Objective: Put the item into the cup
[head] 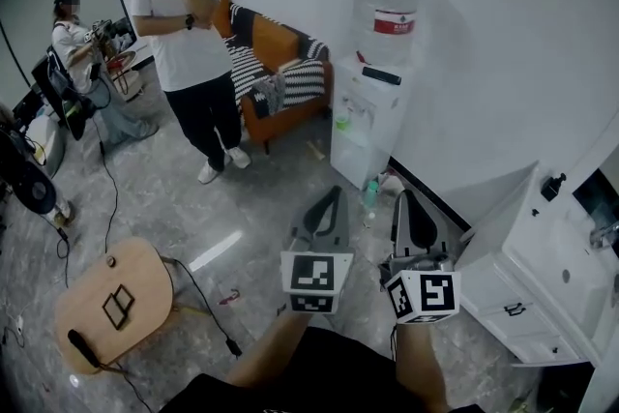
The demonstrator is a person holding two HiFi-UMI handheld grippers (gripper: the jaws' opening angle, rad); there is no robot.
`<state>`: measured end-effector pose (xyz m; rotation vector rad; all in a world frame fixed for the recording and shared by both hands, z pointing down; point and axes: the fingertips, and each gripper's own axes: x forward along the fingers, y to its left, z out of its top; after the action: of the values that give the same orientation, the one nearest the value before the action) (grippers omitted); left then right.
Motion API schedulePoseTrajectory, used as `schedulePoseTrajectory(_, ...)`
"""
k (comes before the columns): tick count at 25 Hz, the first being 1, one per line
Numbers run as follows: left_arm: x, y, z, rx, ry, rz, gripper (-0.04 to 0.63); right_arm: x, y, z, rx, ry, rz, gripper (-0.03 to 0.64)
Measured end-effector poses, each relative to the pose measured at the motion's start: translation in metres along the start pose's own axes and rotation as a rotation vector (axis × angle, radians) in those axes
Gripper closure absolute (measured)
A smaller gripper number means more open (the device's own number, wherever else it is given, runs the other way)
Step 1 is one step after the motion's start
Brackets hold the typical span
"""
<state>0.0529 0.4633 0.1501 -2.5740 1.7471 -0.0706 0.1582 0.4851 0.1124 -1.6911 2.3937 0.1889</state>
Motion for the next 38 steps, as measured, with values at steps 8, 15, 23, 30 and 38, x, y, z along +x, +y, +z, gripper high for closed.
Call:
schedulePoseTrajectory(8,0.107,0.029,-0.009,0.018,0.011,-0.097,0.581,0.100,-0.029,-0.029,0.010,-0.010,-0.039,0.607)
schedulePoseTrajectory(15,0.200,0.083,-0.015,0.033,0.072,-0.118,0.581,0.209,-0.061,-0.064,0.074,0.028,-0.079,0.607)
schedulePoseTrajectory(23,0.294,0.158,-0.030,0.019,0.127,-0.122,0.581,0.322,-0.066,-0.102,0.099,0.068,-0.086,0.607)
schedulePoseTrajectory(30,0.361,0.207,-0.042,-0.021,0.141,-0.135,0.581,0.398,-0.072,-0.129,0.072,0.105,-0.087,0.607)
schedulePoseTrajectory(38,0.403,0.250,-0.054,-0.073,0.161,-0.107,0.581,0.454,-0.075,-0.145,0.048,0.142,-0.073,0.607)
